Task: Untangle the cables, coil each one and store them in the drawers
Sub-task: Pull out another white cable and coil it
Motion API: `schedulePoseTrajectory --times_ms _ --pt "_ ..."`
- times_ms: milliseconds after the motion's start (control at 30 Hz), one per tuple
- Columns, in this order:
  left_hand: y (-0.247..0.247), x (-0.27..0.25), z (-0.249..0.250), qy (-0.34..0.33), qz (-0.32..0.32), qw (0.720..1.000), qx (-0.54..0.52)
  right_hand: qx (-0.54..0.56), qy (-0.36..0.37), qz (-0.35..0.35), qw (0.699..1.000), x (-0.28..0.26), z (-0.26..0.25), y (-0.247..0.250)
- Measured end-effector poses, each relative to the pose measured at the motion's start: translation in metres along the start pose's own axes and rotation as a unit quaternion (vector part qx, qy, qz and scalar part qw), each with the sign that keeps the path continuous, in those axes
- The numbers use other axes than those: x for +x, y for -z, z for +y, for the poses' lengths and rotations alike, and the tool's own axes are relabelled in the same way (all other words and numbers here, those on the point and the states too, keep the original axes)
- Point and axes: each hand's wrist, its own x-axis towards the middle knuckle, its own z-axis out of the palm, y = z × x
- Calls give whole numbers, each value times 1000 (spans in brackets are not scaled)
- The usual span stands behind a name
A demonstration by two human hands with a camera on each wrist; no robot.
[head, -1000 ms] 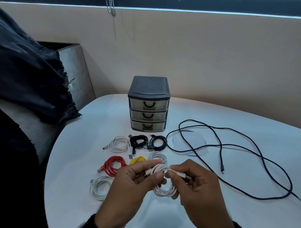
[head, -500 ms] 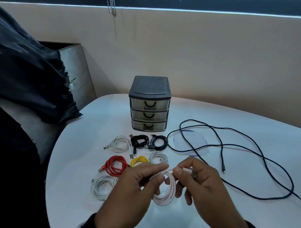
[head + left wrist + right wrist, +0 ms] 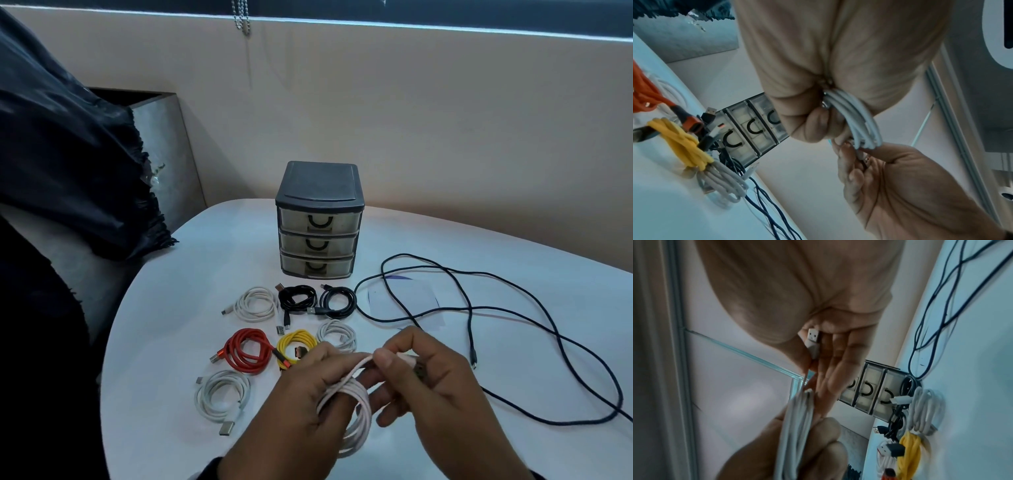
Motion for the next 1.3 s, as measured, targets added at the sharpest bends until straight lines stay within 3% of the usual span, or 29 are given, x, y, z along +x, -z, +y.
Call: schedulePoseTrajectory --times_ms 167,300,400,500,633,833,1000,1133,1300 --pt "-5 -1 -1 7 25 999 -19 42 5 95 995 5 -4 12" --pt "-3 0 1 24 48 996 -70 -43 32 -1 999 3 1 17" --pt "-4 1 -1 22 65 997 -42 -22 16 -58 998 1 11 0" --pt "-7 2 -3 15 61 998 -7 -14 63 -50 997 -2 15 -16" --pt "-6 0 -5 7 63 998 -7 -105 130 -19 986 -4 14 -23" --pt "-2 4 1 9 90 987 -135 -27 161 59 985 -2 16 -27" --pt "7 5 5 56 68 964 -249 1 167 100 981 -2 18 -29" --pt "7 4 -2 83 99 950 -284 64 135 78 986 -1 14 -27" --pt "-2 7 1 125 96 910 -382 29 161 31 986 -2 11 -25"
